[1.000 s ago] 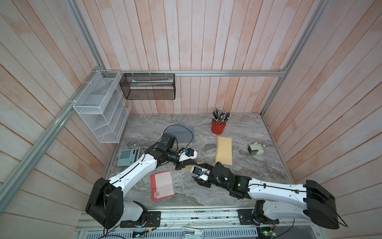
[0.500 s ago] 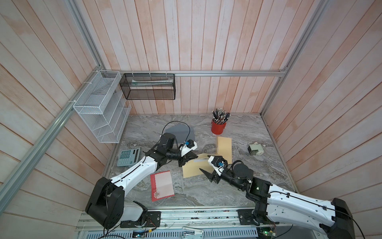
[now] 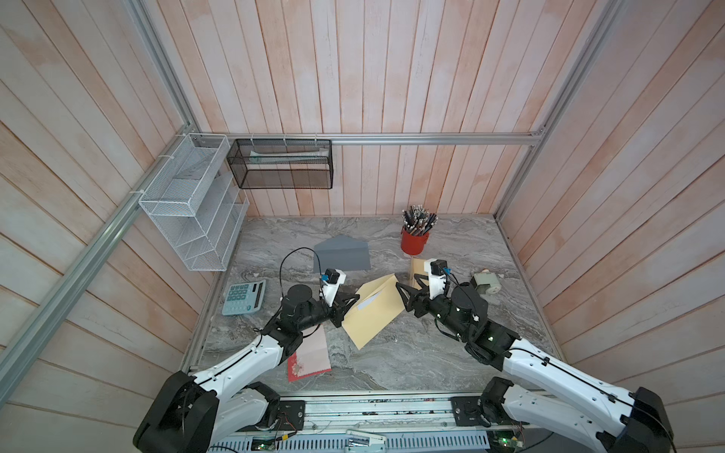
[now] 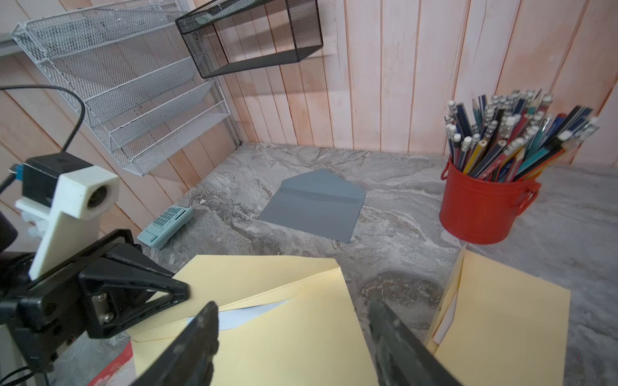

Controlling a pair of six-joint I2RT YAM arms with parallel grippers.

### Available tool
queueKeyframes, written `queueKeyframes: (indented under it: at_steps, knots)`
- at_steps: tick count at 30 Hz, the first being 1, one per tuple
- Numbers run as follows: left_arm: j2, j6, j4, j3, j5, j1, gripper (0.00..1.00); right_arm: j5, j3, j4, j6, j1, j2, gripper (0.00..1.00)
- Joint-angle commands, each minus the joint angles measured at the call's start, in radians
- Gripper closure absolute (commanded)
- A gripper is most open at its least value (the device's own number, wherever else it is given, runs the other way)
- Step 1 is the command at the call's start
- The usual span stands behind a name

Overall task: Fold the letter paper in half and place it into the envelope
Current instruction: Place the letter paper in the envelope, then fold the envelope flap on the envelope.

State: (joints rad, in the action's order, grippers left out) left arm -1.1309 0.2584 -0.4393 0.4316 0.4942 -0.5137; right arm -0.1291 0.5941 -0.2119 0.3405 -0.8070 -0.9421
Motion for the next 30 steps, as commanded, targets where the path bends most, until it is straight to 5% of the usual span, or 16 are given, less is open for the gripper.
queueKeyframes:
  at_steps: [1,7,11,22,30]
  knots:
    - [-0.030,0.183,-0.074,-0.024,-0.134,-0.003,1.00,0.021,0.034,0.029,0.087,0.005,-0.042,0.31]
    - [-0.152,0.338,0.060,0.031,-0.411,-0.036,1.00,0.089,0.060,0.020,0.149,0.008,-0.154,0.44]
    - [-0.201,0.394,-0.127,-0.038,-0.489,-0.076,1.00,0.159,0.076,0.003,0.188,0.008,-0.245,0.53]
    - [-0.373,0.513,-0.308,-0.052,-0.796,-0.236,1.00,0.280,0.079,-0.103,0.279,0.009,-0.465,0.67]
    - [-0.487,0.628,-0.413,-0.060,-0.836,-0.285,1.00,0.241,0.073,-0.121,0.345,0.008,-0.569,0.77]
